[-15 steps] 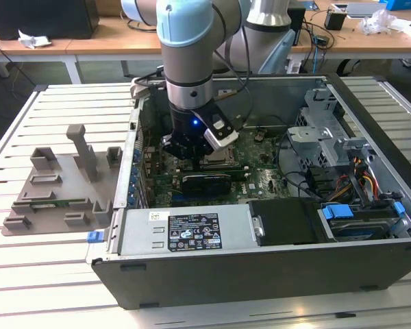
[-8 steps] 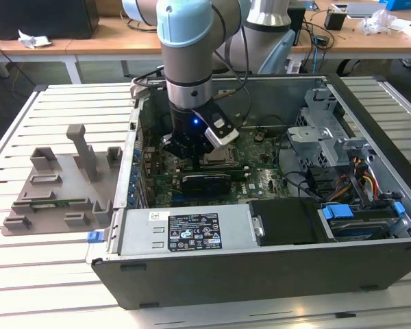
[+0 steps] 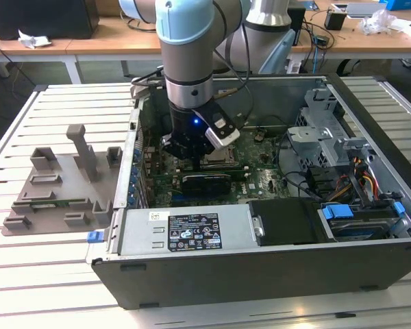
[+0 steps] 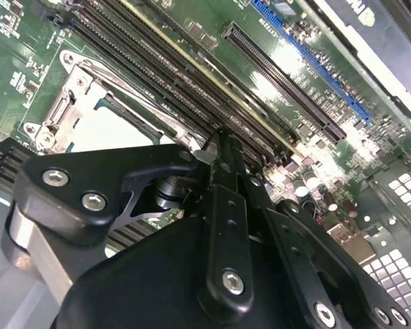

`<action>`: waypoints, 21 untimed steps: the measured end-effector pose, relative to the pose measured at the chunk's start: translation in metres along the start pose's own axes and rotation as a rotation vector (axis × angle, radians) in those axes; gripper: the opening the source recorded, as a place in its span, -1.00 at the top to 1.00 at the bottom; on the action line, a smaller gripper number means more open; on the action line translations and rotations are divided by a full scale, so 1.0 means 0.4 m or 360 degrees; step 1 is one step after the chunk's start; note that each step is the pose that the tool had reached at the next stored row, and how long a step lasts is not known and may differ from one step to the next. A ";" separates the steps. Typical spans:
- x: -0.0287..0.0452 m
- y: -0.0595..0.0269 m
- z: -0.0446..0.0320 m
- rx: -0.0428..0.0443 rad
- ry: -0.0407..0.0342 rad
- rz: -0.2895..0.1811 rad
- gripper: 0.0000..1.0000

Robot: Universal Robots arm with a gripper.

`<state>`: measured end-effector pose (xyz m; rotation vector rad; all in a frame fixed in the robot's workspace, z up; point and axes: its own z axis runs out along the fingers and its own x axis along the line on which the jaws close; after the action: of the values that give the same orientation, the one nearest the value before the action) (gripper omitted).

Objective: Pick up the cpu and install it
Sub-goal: 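Install the second cpu locking lever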

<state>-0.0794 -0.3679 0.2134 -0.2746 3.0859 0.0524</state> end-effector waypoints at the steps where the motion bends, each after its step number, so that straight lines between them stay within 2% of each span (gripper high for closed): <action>1: 0.000 0.000 0.001 -0.0002 0.0002 0.0000 0.79; 4: 0.001 0.000 0.010 -0.0011 0.0006 -0.0003 0.79; 8: 0.000 0.006 0.018 -0.0057 -0.0001 -0.0020 0.79; 10: -0.001 0.008 0.021 -0.0070 -0.0002 -0.0027 0.79; 16: -0.003 0.022 0.031 -0.0122 -0.0011 -0.0054 0.79; 17: -0.003 0.023 0.032 -0.0134 -0.0011 -0.0057 0.79; 19: -0.003 0.022 0.034 -0.0147 -0.0012 -0.0059 0.79; 21: -0.005 0.022 0.037 -0.0170 -0.0015 -0.0059 0.79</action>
<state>-0.0784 -0.3583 0.1989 -0.3345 3.0723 0.2170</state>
